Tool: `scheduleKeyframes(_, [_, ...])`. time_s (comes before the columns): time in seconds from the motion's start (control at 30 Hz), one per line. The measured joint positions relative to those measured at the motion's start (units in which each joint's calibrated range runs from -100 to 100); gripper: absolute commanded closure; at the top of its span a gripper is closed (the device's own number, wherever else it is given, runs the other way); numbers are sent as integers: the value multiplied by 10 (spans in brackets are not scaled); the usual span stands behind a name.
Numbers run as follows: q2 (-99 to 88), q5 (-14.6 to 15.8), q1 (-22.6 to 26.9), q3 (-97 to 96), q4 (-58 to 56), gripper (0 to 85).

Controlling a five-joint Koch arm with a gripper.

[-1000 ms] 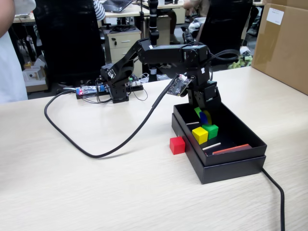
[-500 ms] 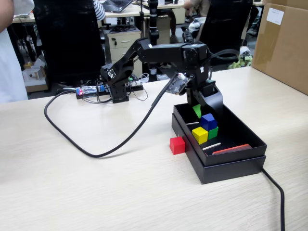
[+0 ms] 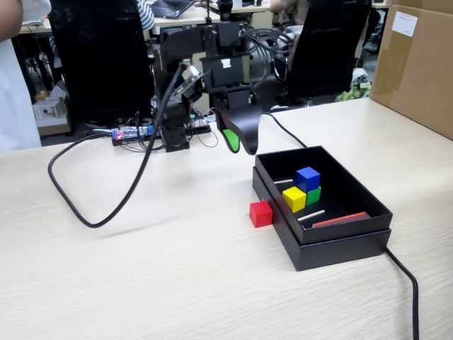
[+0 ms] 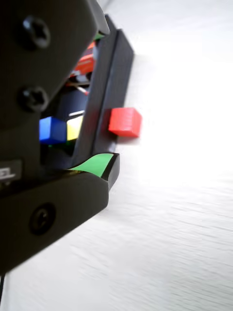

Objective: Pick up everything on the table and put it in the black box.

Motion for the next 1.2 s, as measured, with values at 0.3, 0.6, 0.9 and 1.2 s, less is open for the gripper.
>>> scheduleKeyframes(0.3, [199,10,3,68,0,375])
scheduleKeyframes(0.6, [347,23,14,132,0,376])
scheduleKeyframes(0.9, [432,29,20,179,0,408])
scheduleKeyframes(1.2, [491,43,21,214,0,649])
